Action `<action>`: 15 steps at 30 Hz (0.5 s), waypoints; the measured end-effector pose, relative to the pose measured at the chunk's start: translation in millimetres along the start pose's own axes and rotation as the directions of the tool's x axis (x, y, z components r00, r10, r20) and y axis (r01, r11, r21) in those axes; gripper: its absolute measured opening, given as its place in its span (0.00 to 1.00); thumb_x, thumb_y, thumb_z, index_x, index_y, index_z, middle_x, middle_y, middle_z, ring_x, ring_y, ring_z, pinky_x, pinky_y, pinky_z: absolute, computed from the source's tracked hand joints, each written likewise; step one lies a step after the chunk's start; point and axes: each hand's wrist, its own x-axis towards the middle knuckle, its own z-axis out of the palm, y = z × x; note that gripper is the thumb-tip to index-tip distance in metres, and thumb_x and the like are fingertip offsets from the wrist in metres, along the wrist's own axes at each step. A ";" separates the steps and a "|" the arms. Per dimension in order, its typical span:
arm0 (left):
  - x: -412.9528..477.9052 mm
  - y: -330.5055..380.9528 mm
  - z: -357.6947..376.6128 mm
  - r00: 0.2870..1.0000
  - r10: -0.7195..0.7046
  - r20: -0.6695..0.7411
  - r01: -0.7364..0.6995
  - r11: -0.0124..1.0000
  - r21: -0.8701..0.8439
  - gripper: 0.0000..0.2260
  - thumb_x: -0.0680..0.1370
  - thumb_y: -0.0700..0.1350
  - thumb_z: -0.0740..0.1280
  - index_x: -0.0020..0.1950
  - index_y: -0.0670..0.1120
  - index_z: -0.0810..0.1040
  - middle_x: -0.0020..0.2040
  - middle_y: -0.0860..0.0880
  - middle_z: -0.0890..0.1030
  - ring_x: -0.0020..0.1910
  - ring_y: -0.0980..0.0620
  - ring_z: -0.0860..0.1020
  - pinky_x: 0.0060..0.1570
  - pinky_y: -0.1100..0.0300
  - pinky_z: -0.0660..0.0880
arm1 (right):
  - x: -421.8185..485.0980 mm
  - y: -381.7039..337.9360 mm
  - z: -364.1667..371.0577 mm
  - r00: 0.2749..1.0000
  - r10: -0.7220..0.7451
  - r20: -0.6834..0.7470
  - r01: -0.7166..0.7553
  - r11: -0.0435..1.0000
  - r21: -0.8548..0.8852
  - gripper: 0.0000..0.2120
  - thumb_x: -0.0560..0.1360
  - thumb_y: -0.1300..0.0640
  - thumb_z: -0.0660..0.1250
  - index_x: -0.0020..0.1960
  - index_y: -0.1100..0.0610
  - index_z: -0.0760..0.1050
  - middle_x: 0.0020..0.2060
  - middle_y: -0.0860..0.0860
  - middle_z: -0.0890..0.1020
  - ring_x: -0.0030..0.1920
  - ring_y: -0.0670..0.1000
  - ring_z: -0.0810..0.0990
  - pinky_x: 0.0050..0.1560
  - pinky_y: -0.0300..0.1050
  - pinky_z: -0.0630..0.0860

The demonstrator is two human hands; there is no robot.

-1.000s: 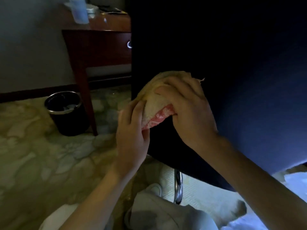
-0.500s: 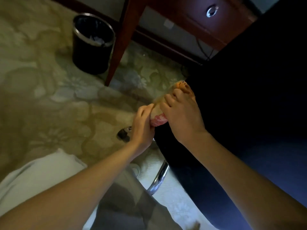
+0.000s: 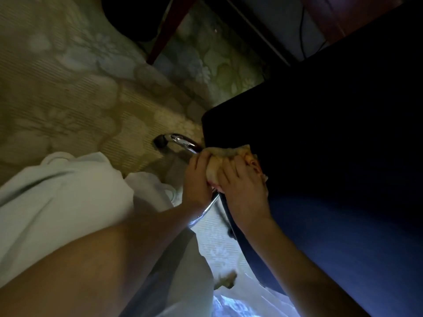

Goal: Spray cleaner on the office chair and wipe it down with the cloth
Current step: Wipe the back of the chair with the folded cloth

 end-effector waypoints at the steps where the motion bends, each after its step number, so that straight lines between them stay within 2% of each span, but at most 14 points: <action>1: -6.9 -7.8 2.8 1.000 0.012 0.020 -0.012 1.000 0.005 0.24 0.72 0.50 0.56 0.62 0.38 0.74 0.56 0.42 0.77 0.55 0.47 0.75 0.55 0.59 0.71 | -3.8 -5.9 6.8 1.000 0.015 0.008 -0.016 0.998 0.064 0.27 0.66 0.57 0.68 0.61 0.57 0.61 0.60 0.54 0.74 0.60 0.56 0.63 0.55 0.47 0.66; 3: -21.7 -19.0 5.1 0.998 0.019 0.063 -0.017 1.000 -0.027 0.24 0.72 0.53 0.58 0.62 0.40 0.74 0.56 0.46 0.78 0.55 0.48 0.76 0.56 0.56 0.73 | -12.5 -17.7 18.5 1.000 0.010 0.028 -0.013 0.994 0.104 0.26 0.66 0.63 0.64 0.62 0.58 0.60 0.61 0.56 0.70 0.60 0.56 0.62 0.57 0.47 0.63; 6: -35.9 -33.6 8.7 0.985 0.016 0.171 -0.012 1.000 -0.023 0.18 0.74 0.50 0.63 0.63 0.48 0.73 0.56 0.54 0.77 0.56 0.54 0.76 0.56 0.69 0.69 | -28.0 -30.9 38.7 0.998 0.024 0.050 -0.030 0.990 0.137 0.26 0.64 0.67 0.50 0.61 0.58 0.61 0.58 0.55 0.68 0.58 0.55 0.64 0.54 0.47 0.60; 8: -37.0 -41.0 10.0 0.956 -0.014 0.293 -0.001 0.999 0.049 0.16 0.77 0.40 0.65 0.65 0.47 0.73 0.56 0.51 0.79 0.56 0.55 0.76 0.55 0.70 0.70 | -38.9 -40.2 52.6 0.994 0.082 0.074 -0.096 0.970 0.222 0.24 0.68 0.68 0.48 0.64 0.59 0.61 0.58 0.55 0.66 0.59 0.55 0.66 0.57 0.48 0.63; 10: -37.6 -47.2 6.3 0.895 -0.038 0.444 -0.040 0.985 0.166 0.14 0.79 0.37 0.62 0.65 0.41 0.75 0.57 0.43 0.80 0.53 0.55 0.75 0.50 0.73 0.70 | -50.8 -48.6 59.6 0.980 0.161 0.116 -0.190 0.930 0.314 0.24 0.68 0.68 0.51 0.64 0.61 0.62 0.55 0.57 0.67 0.54 0.55 0.70 0.51 0.48 0.73; 11: -39.0 -47.4 2.3 0.864 -0.037 0.503 -0.072 0.978 0.196 0.14 0.79 0.39 0.61 0.63 0.41 0.76 0.56 0.40 0.80 0.52 0.52 0.76 0.49 0.71 0.71 | -60.0 -51.3 59.2 0.967 0.205 0.154 -0.247 0.904 0.349 0.23 0.69 0.65 0.53 0.64 0.59 0.64 0.54 0.56 0.69 0.53 0.55 0.72 0.46 0.48 0.75; 12: -40.0 -50.6 0.4 0.833 0.013 0.553 -0.158 0.964 0.215 0.14 0.77 0.41 0.62 0.62 0.44 0.76 0.54 0.40 0.80 0.51 0.47 0.78 0.51 0.64 0.74 | -71.2 -53.3 56.6 0.950 0.236 0.203 -0.299 0.875 0.380 0.23 0.70 0.60 0.52 0.65 0.55 0.67 0.54 0.53 0.72 0.53 0.54 0.74 0.46 0.49 0.75; 13: -41.1 -51.1 -3.4 0.785 0.065 0.616 -0.266 0.934 0.240 0.16 0.73 0.41 0.64 0.61 0.49 0.75 0.51 0.42 0.80 0.48 0.43 0.79 0.49 0.55 0.76 | -83.7 -54.3 52.7 0.940 0.243 0.241 -0.324 0.858 0.398 0.24 0.71 0.57 0.49 0.66 0.52 0.68 0.55 0.51 0.75 0.54 0.54 0.75 0.50 0.51 0.73; 15: -42.4 -51.1 -8.9 0.703 0.198 0.683 -0.472 0.848 0.241 0.19 0.69 0.40 0.68 0.57 0.53 0.71 0.48 0.45 0.79 0.42 0.41 0.78 0.40 0.49 0.78 | -108.8 -53.8 47.0 0.945 0.273 0.180 -0.325 0.846 0.423 0.23 0.69 0.58 0.56 0.64 0.52 0.71 0.53 0.50 0.79 0.52 0.56 0.76 0.56 0.55 0.71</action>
